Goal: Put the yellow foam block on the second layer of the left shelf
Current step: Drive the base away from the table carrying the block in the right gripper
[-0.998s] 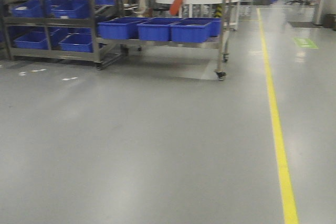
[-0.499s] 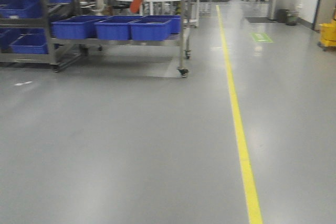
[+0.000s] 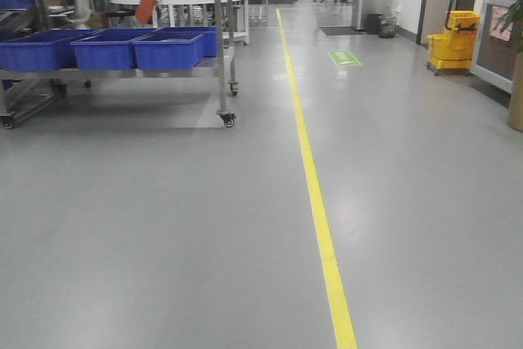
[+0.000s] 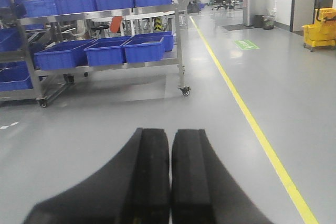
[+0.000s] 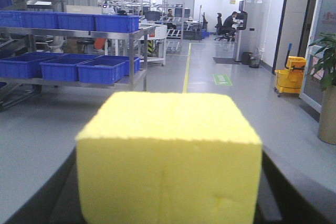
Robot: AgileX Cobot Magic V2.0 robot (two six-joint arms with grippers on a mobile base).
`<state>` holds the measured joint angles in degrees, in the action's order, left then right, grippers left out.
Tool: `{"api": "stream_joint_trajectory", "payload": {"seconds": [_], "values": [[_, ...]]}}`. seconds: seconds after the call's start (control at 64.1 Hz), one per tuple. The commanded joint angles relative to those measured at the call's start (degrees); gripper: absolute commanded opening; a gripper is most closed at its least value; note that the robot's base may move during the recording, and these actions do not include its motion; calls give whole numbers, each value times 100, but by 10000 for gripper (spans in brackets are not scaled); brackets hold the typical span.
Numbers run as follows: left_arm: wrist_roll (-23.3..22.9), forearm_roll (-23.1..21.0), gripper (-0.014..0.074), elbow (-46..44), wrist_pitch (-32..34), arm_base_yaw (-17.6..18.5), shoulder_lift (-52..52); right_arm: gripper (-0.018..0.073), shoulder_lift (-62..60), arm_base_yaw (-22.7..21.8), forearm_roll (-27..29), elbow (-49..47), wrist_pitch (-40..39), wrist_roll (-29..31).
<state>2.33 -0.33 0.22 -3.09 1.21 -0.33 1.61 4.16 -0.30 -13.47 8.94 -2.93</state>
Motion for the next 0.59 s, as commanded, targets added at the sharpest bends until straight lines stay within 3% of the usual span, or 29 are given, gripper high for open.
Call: {"api": "stream_joint_trajectory", "payload": {"seconds": [0.0,0.577], "values": [[-22,-29,124,151,473,35,-96,452,73,-35,-52,-158,-509,31],[-22,-29,124,151,473,35,-96,452,73,-35,-52,-158,-509,31]]}}
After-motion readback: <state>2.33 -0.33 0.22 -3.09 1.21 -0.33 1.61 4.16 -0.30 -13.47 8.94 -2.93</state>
